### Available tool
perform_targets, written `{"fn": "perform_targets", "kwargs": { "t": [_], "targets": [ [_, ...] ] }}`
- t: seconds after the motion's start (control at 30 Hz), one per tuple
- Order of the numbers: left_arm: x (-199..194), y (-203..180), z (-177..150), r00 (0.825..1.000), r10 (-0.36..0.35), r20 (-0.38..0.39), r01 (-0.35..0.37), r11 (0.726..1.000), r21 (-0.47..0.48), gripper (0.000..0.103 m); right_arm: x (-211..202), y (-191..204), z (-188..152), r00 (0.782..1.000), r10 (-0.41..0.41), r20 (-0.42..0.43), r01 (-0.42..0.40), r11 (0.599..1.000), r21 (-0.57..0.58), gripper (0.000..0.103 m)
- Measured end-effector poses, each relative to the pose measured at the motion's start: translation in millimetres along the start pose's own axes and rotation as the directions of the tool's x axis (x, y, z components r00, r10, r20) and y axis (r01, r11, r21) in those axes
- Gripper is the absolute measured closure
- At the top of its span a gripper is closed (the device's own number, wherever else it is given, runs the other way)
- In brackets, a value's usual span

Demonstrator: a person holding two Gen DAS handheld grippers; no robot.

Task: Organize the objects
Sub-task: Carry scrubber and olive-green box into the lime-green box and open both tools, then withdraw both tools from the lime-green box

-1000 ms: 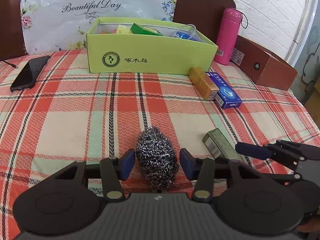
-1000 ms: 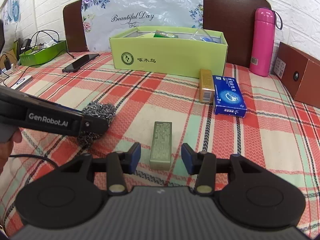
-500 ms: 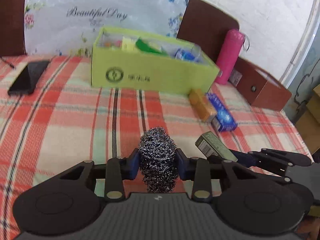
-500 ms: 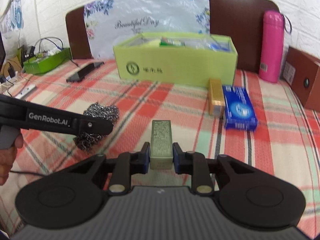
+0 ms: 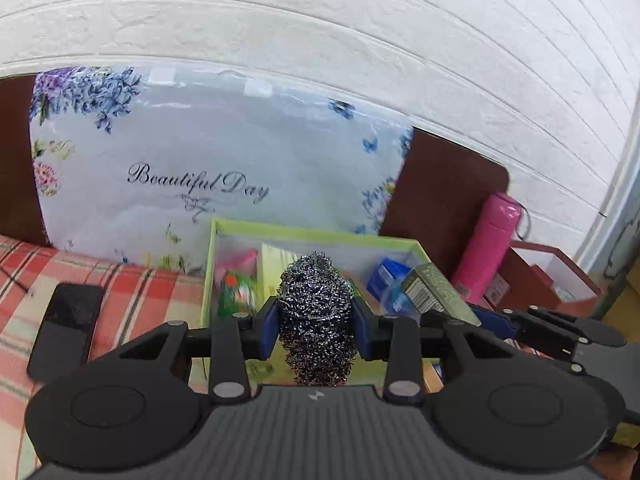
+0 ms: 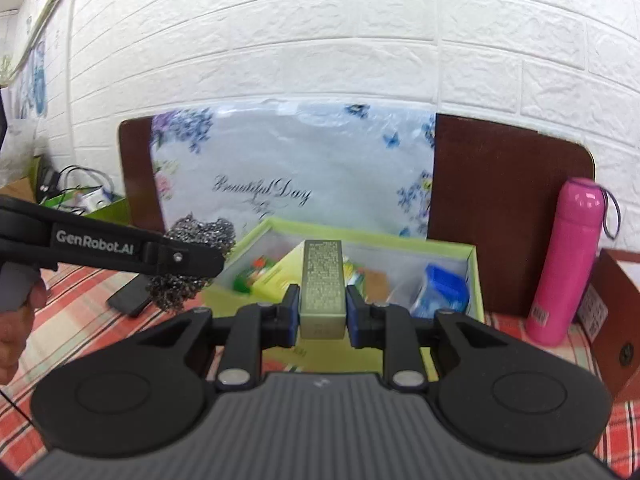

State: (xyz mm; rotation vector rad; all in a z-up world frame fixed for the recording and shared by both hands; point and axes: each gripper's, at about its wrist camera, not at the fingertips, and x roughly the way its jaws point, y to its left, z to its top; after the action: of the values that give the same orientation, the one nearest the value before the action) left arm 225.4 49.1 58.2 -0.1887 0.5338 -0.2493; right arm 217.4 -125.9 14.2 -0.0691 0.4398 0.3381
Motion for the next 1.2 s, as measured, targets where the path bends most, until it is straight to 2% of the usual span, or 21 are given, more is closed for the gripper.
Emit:
{"fn": "perform_targets", "kwargs": {
  "t": [0.23, 0.33, 0.37, 0.4, 0.43, 0.5, 0.57, 0.67, 0.8, 0.87, 0.93, 1.2],
  "targets": [
    [53, 16, 33, 0.999, 0.040, -0.011, -0.040, 0.999, 0.006, 0.063, 62, -21, 17, 0.998, -0.062, -0.025, 0.061, 0.998, -0.027, 0.081],
    [69, 19, 36, 0.999, 0.048, 0.004, -0.048, 0.999, 0.015, 0.057, 83, -26, 13, 0.997, -0.077, -0.030, 0.076, 0.996, -0.040, 0.077],
    [73, 20, 34, 0.998, 0.056, 0.011, -0.057, 0.998, 0.022, 0.038, 89, -27, 10, 0.996, -0.075, -0.040, 0.073, 0.996, -0.045, 0.058],
    [75, 21, 32, 0.997, 0.075, 0.002, -0.075, 0.997, 0.025, 0.021, 92, -27, 6, 0.995, -0.083, -0.055, 0.081, 0.996, -0.050, 0.045],
    [76, 24, 29, 0.995, 0.098, 0.002, -0.098, 0.995, 0.014, 0.021, 90, -26, 1, 0.995, -0.090, -0.051, 0.087, 0.995, -0.054, 0.034],
    [73, 31, 23, 0.995, 0.097, -0.007, -0.097, 0.995, -0.001, 0.021, 80, -24, -8, 0.997, -0.078, -0.024, 0.076, 0.995, -0.068, 0.027],
    [67, 36, 17, 0.996, 0.092, -0.019, -0.092, 0.996, -0.018, 0.021, 64, -20, -16, 0.997, -0.078, 0.008, 0.078, 0.994, -0.076, 0.015],
    [50, 32, 9, 0.996, 0.082, -0.015, -0.083, 0.997, -0.012, 0.021, 39, -16, -22, 0.997, -0.076, 0.034, 0.078, 0.994, -0.079, 0.009],
    [23, 11, 0, 0.995, 0.099, -0.034, -0.098, 0.995, 0.032, 0.021, -1, -12, -24, 0.996, -0.064, 0.068, 0.068, 0.996, -0.058, 0.006],
    [9, 0, -7, 0.993, 0.105, -0.055, -0.102, 0.994, 0.047, 0.021, -24, -9, -27, 0.994, -0.068, 0.082, 0.072, 0.996, -0.049, 0.000],
    [-6, -10, -16, 0.992, 0.113, -0.061, -0.109, 0.993, 0.053, 0.021, -46, -7, -32, 0.994, -0.064, 0.090, 0.068, 0.997, -0.041, 0.000],
    [-44, -48, -65, 0.979, 0.183, -0.088, -0.175, 0.980, 0.097, 0.021, -107, -1, -74, 0.997, -0.063, 0.042, 0.063, 0.998, 0.011, 0.000]
  ]
}}
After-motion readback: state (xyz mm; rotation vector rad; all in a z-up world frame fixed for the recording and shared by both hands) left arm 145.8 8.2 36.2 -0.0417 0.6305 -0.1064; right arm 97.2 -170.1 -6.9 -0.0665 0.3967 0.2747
